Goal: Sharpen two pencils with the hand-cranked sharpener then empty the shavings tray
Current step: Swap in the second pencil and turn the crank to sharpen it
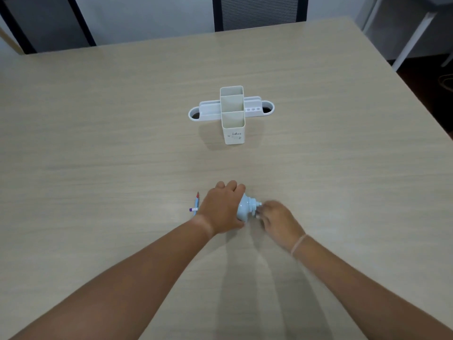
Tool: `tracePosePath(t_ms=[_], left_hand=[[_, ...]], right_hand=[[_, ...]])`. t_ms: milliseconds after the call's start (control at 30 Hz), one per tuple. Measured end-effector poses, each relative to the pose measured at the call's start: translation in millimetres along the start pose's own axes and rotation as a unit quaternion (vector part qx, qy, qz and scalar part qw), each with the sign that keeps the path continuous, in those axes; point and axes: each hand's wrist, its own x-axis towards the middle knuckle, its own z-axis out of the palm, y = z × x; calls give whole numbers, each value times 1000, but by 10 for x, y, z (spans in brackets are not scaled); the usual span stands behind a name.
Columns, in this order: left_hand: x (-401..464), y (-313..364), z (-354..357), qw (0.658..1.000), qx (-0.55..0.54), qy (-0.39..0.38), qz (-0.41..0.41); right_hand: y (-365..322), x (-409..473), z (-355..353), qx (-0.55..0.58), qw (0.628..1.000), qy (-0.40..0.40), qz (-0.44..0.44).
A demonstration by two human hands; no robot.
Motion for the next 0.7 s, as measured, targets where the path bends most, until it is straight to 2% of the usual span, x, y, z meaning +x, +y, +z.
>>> tracePosePath(t_ms=[100,200,233,333,433,533,600,667,700], left_hand=[[2,-8,-1,1000,-4,7,4],[11,1,-9,1000,-15,-3,-1],[14,1,-14,1000,-12,-1,0],[19,0,-11,1000,-5,-1,5],[1,1,-11,1000,-1,-4,6],[4,-7,-11,1000,-7,3,7],[9,-6,-15,1000,-2,-1,5],[16,-12,-12,1000,0,-3,7],[21,-16,-14,1000,1,-2,8]], right_hand=[[-136,-395,-133,66,994,57,-65],[-184,-41,-352,71,987,124,-71],[-166,163,-376,60,989,126,-48],[-8,423,-174,42,998,48,20],[11,-29,25,87,995,5,39],[-108,-390,-102,58,996,45,-56],[-134,-226,-270,65,989,99,-88],[-129,129,-346,52,990,124,-49],[-109,302,-336,47,993,104,-18]])
